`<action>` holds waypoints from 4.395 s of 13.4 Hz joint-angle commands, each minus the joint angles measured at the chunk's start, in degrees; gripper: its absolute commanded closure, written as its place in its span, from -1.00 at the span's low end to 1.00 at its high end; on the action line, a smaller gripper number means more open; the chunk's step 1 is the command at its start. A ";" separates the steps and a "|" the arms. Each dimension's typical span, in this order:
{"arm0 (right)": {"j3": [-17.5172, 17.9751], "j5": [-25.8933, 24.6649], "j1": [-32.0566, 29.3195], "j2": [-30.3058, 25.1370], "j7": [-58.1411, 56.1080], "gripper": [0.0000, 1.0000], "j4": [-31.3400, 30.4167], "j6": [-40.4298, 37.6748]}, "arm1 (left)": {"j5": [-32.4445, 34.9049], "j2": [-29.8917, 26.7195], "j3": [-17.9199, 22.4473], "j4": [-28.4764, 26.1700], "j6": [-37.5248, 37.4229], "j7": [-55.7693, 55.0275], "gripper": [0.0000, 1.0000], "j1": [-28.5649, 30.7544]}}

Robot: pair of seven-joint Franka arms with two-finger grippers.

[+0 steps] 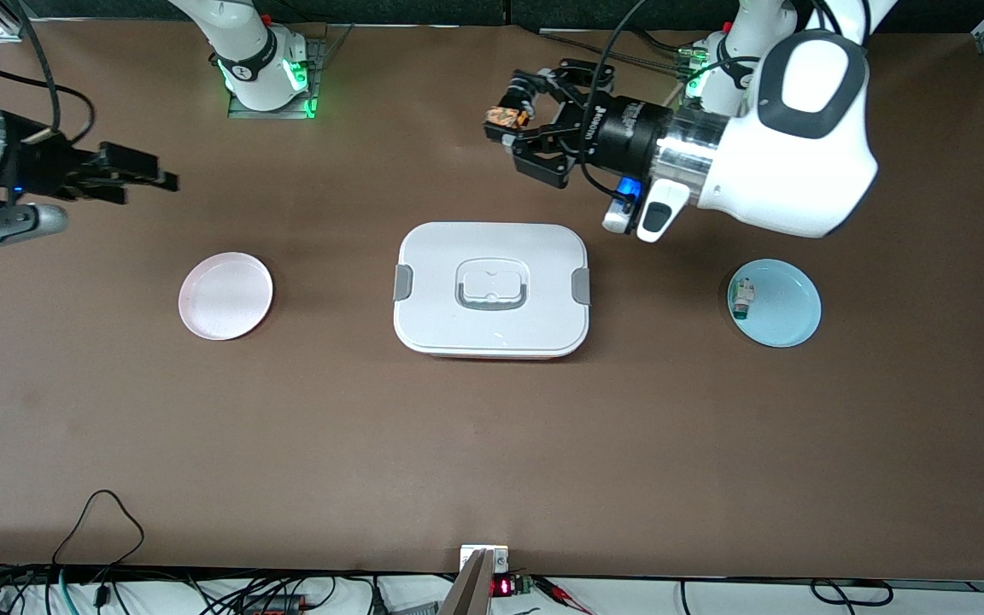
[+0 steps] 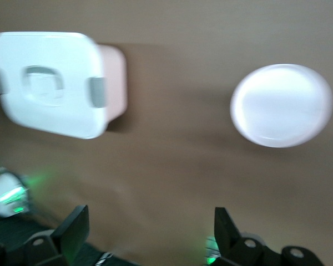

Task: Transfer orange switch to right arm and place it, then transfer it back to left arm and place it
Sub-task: 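Lift the orange switch with the left gripper and carry it over the box, then hold the switch above the box while the right gripper reaches toward it, then close the right gripper on the switch held by the left gripper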

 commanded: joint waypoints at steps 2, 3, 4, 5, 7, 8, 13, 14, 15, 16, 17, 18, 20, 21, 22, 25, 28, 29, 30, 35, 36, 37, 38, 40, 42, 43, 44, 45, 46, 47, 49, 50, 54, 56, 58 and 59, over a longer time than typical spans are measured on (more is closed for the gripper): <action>0.00 18.59 0.42 -0.12 -1.05 -1.00 -2.23 -0.15 | -2.95 1.87 0.01 1.79 9.72 -2.89 1.00 -5.34; 0.00 23.53 0.59 0.06 -0.96 -1.00 -3.02 0.37 | -3.65 1.87 0.10 1.71 10.52 -2.98 1.00 -5.62; 0.08 27.50 1.03 0.23 -0.96 -1.00 -3.90 1.33 | -3.75 1.96 0.10 1.70 10.53 -3.07 1.00 -5.79; 0.08 31.02 1.47 0.58 -1.57 -1.00 -4.78 1.86 | -3.75 1.96 0.10 1.70 10.53 -3.16 1.00 -5.71; 0.08 35.52 3.40 -0.03 -7.25 -1.00 -7.50 4.58 | -3.75 1.96 0.18 1.70 10.44 -3.42 1.00 -5.62; 0.08 37.36 3.67 0.06 -10.33 -1.00 -8.55 5.46 | -3.75 1.96 0.18 1.70 10.44 -3.51 1.00 -5.62; 0.08 55.65 6.21 0.06 -17.12 -1.00 -16.29 7.13 | -3.75 1.96 0.36 1.79 10.18 -5.00 1.00 -5.09; 0.08 57.23 6.83 -0.03 -17.74 -1.00 -16.82 7.23 | -3.75 1.96 0.36 1.79 10.18 -5.09 1.00 -5.09; 0.08 59.16 7.36 -0.03 -17.75 -1.00 -17.61 7.32 | -3.75 1.96 0.36 1.79 10.18 -5.09 1.00 -5.09; 0.08 62.23 7.80 -0.03 -17.75 -1.00 -18.49 7.23 | -3.75 1.96 0.36 1.79 10.18 -5.09 1.00 -5.09; 0.08 64.08 8.33 0.06 -17.92 -1.00 -19.19 7.32 | -3.75 1.96 0.36 1.79 10.18 -5.09 1.00 -5.09; 0.08 64.80 9.11 0.06 -18.36 -1.00 -19.46 7.58 | -3.75 1.96 0.45 1.79 10.18 -5.09 1.00 -5.09; 0.17 65.24 10.70 -0.03 -19.24 -1.00 -19.90 9.77 | -3.75 2.13 0.45 1.79 10.18 -5.09 1.00 -5.09; 0.08 68.29 11.40 -0.03 -19.33 -1.00 -20.25 10.73 | -3.75 2.13 0.45 1.79 10.18 -5.09 1.00 -5.09; 0.08 72.24 12.28 -0.03 -19.33 -1.00 -21.56 11.53 | -3.75 2.13 0.45 1.79 10.18 -5.01 1.00 -5.09; 0.17 74.65 15.18 -0.91 -19.42 -1.00 -22.36 16.26 | -3.75 2.13 0.45 1.79 10.18 -5.09 1.00 -5.09; 1.57 77.89 16.33 -0.73 -21.07 -1.00 -22.37 18.82 | -3.75 2.13 0.45 1.79 10.18 -5.09 1.00 -5.00; 1.93 79.03 16.50 -0.65 -22.04 -1.00 -22.45 19.79 | -3.75 2.13 0.45 1.79 10.18 -5.09 1.00 -5.00; 2.02 80.44 17.11 -0.65 -22.66 -1.00 -22.45 20.06 | -3.75 2.13 0.45 1.79 10.18 -5.09 1.00 -5.00; 2.02 82.56 17.56 -0.29 -26.36 -1.00 -24.30 20.24 | -3.75 2.13 0.54 1.79 10.09 -5.09 1.00 -4.92; 2.02 82.65 18.26 -0.21 -26.36 -1.00 -24.38 20.32 | -3.75 2.13 0.45 1.79 10.17 -5.09 1.00 -4.92; 2.10 82.82 18.87 -0.21 -26.36 -1.00 -24.39 21.54 | -3.75 2.13 0.54 1.79 10.09 -5.09 1.00 -4.92; 2.10 83.34 19.57 -0.21 -26.54 -1.00 -24.39 23.03 | -3.75 2.13 0.54 1.79 10.09 -5.09 1.00 -4.92; 2.28 86.50 21.07 0.23 -27.76 -1.00 -24.39 24.10 | -3.75 2.13 0.54 1.79 10.09 -5.09 1.00 -4.92; 2.28 86.69 21.69 0.23 -27.94 -1.00 -24.30 24.54 | -3.75 2.13 0.54 1.79 10.09 -5.09 1.00 -4.92; 2.28 86.95 21.69 0.23 -27.94 -0.99 -24.30 24.54 | -3.75 2.13 0.54 1.79 10.09 -5.09 1.00 -4.92; 2.28 86.95 21.78 0.23 -27.94 -0.99 -24.30 24.54 | -3.75 2.13 0.54 1.79 10.09 -5.09 1.00 -4.92; 2.28 87.04 21.78 0.23 -27.94 -0.98 -24.30 24.54 | -3.75 2.22 0.54 1.79 10.09 -5.09 1.00 -4.92; 2.28 87.04 21.87 0.23 -27.94 -0.95 -24.30 24.54 | -3.84 2.14 0.54 1.79 10.09 -5.09 1.00 -4.92; 2.28 87.04 22.30 0.23 -27.86 -0.94 -24.21 24.54 | -3.75 2.22 0.54 1.79 10.09 -5.09 1.00 -4.92; 2.28 87.48 22.57 0.23 -27.86 -0.91 -24.12 24.54 | -3.75 2.22 0.54 1.79 10.09 -5.09 1.00 -4.92; 2.28 88.61 22.92 0.23 -27.86 -0.91 -24.12 24.54 | -3.75 2.22 0.54 1.79 10.09 -5.09 1.00 -4.92; 2.28 88.97 23.80 0.23 -28.03 -0.78 -24.03 25.69 | -3.75 2.14 0.54 1.79 10.09 -5.09 1.00 -4.92; 2.28 88.89 23.71 0.06 -28.21 -0.60 -23.95 25.77 | -3.75 2.22 0.54 1.79 10.09 -5.09 1.00 -4.92; 2.28 88.89 23.71 0.06 -29.08 -0.52 -23.95 25.77 | -3.75 2.13 0.54 1.79 10.09 -5.09 1.00 -4.92; 2.28 88.89 23.71 0.06 -29.52 -0.47 -24.03 25.77 | -3.75 2.22 0.54 1.79 10.09 -5.09 1.00 -4.92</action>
